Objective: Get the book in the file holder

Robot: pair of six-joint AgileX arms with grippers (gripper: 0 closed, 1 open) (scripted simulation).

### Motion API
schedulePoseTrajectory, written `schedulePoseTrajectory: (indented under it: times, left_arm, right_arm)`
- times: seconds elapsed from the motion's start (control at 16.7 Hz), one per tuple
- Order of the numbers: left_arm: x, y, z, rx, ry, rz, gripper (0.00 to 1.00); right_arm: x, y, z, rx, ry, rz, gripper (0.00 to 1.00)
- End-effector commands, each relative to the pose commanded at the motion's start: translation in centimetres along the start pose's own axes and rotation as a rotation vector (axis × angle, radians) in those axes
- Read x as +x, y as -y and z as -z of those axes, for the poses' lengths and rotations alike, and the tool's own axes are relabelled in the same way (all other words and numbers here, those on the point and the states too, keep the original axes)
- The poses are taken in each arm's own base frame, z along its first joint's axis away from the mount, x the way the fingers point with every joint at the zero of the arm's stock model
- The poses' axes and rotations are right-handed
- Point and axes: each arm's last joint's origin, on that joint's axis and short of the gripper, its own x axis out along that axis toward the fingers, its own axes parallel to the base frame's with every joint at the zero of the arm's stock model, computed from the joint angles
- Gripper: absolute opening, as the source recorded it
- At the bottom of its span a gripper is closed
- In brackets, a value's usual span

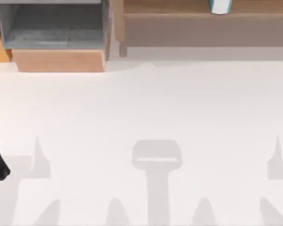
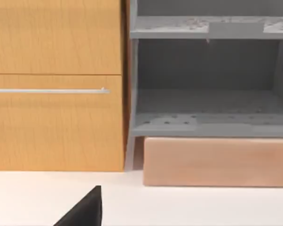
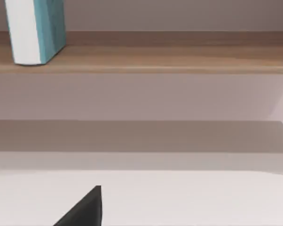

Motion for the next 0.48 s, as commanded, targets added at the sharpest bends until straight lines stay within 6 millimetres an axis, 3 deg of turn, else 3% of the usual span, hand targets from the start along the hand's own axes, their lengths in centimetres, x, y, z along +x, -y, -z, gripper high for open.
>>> schedulePoseTrajectory:
  times: [0.24,0.48]
  left_arm:
    - [0.0,0.1,-0.7,0.000,0.003,0.000,1.00]
    - [0.7,0.7,-4.9,-0.001,0.013,0.003,1.00]
  right_arm:
    - [0.0,0.0,0.0,0.000,0.000,0.000,1.00]
    - [0.0,0.0,0.0,0.000,0.000,0.000,1.00]
